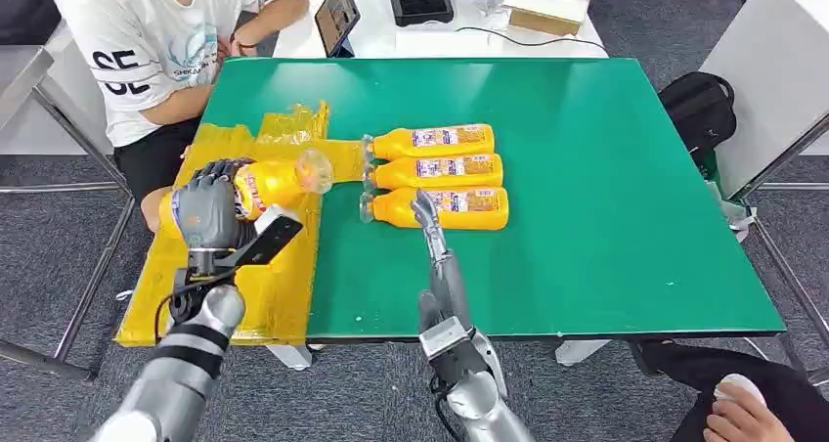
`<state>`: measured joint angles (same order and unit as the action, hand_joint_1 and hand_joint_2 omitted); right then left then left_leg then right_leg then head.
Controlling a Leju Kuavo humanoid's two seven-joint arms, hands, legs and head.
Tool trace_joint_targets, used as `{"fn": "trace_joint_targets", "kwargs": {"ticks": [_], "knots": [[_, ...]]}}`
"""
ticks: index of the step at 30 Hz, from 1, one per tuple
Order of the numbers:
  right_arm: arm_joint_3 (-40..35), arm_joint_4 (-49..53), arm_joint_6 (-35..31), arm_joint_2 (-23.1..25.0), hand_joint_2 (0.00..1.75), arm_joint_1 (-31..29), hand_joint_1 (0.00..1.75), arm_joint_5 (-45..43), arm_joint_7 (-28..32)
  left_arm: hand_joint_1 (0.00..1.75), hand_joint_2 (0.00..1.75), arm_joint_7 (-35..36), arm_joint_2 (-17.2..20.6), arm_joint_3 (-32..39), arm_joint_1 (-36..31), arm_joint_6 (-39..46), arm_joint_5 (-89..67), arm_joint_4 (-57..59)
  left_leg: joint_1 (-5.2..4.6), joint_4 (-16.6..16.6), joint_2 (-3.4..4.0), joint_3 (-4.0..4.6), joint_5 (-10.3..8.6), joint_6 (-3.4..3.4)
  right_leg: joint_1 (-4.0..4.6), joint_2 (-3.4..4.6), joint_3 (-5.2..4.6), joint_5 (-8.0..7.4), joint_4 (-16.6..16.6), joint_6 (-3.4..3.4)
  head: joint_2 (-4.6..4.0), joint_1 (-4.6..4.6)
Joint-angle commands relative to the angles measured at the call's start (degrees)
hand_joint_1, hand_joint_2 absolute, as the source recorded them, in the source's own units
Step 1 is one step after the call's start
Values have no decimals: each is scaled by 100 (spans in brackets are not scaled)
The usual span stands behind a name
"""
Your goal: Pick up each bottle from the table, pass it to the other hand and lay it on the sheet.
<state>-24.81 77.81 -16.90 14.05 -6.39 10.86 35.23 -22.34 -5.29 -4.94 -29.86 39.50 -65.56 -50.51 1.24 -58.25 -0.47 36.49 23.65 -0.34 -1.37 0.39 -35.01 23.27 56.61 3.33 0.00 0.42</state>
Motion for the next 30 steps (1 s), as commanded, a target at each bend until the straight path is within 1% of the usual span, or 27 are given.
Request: {"fn": "trace_joint_targets", "kwargs": {"ticks": [1,2,4,5,7,8,11,12,14,15,17,18,20,21,22,23,25,26,29,30], "knots": [[-117,216,-57,-97,0,-81,0,-7,33,175,175,115,455,58,-1107,-53,-219,2107,0,2,4,-14,4,3,3,0,12,4,-1,-11,0,2],[-117,216,-57,-97,0,-81,0,-7,33,175,175,115,455,58,-1107,-53,-219,2107,3,0,10,-28,12,5,7,2,25,10,-2,-17,0,0],[-117,216,-57,-97,0,-81,0,-7,33,175,175,115,455,58,-1107,-53,-219,2107,1,2,0,-12,4,3,3,-4,12,5,-2,-10,0,2],[-117,216,-57,-97,0,-81,0,-7,33,175,175,115,455,58,-1107,-53,-219,2107,2,2,3,-23,8,5,6,-5,23,9,-3,-15,0,0],[-119,186,-84,-93,0,-106,0,-27,63,175,175,494,593,-254,-1291,-555,-761,2393,1,1,4,-10,5,3,4,-2,12,5,-1,-11,0,0],[-97,177,-88,-76,0,-111,0,-61,56,175,175,606,657,-366,-1365,-632,-965,2494,3,-2,6,-21,11,5,7,-2,23,9,-1,-16,0,2],[-37,197,-107,-44,0,-113,0,-143,44,175,175,759,758,-529,-1574,-1127,-1247,2811,3,-1,3,-5,3,2,5,-2,7,3,1,-13,0,2],[-23,213,-112,-43,0,-110,0,-155,37,175,175,830,782,-602,-1613,-1229,-1361,2877,6,-3,7,-20,9,4,10,-1,21,8,2,-21,0,0],[13,209,-98,-32,0,-106,0,-220,-34,175,175,988,843,-807,-1713,-1693,-1635,3078,3,-1,5,-4,3,2,6,0,4,2,0,-11,0,0],[19,193,-92,-33,0,-110,0,-228,-48,175,175,1019,838,-787,-1739,-1892,-1624,3140,5,-3,2,-16,8,4,9,-5,18,8,0,-18,0,0],[20,140,-82,-33,0,-109,0,-231,-81,175,175,989,866,-752,-1783,-2244,-1591,3237,1,1,2,-6,1,2,3,-3,6,3,-1,-9,0,2],[21,118,-77,-32,0,-110,0,-234,-102,175,175,996,880,-783,-1796,-2310,-1627,3263,3,0,4,-23,9,6,7,-4,23,10,-1,-17,0,0],[21,43,-60,-34,0,-113,0,-235,-146,175,175,1004,902,-786,-1806,-2514,-1640,3303,5,-1,7,-10,5,2,7,1,11,4,-2,-11,0,2],[24,15,-59,-32,0,-111,0,-234,-147,175,175,994,910,-758,-1775,-2514,-1614,3277,6,-2,8,-22,11,5,10,0,23,9,-3,-16,0,0],[24,-13,-58,-28,0,-112,0,-234,-155,175,175,986,913,-716,-1764,-2572,-1571,3297,2,1,5,-9,4,2,4,1,9,4,-1,-10,0,2],[28,-39,-59,-23,0,-114,0,-230,-171,175,175,961,910,-637,-1739,-2621,-1486,3296,5,-1,6,-28,13,6,10,-2,29,12,-3,-18,0,2],[29,-84,-52,-17,0,-115,0,-228,-197,175,175,948,922,-598,-1717,-2722,-1444,3311,2,1,7,-14,6,3,4,0,14,6,-2,-12,0,0],[15,-119,-44,-19,0,-120,0,-212,-230,175,175,949,926,-550,-1697,-2767,-1395,3317,6,1,10,-26,12,5,9,2,28,9,-4,-17,0,2],[13,-125,-43,-18,0,-112,0,-213,-228,175,175,945,928,-550,-1681,-2753,-1395,3315,4,2,5,-6,2,1,6,0,8,2,-3,-10,0,0],[13,-125,-43,-18,0,-112,0,-213,-228,175,175,945,928,-550,-1681,-2753,-1395,3315,4,2,8,-17,7,4,7,1,18,6,-3,-15,0,2]]}}
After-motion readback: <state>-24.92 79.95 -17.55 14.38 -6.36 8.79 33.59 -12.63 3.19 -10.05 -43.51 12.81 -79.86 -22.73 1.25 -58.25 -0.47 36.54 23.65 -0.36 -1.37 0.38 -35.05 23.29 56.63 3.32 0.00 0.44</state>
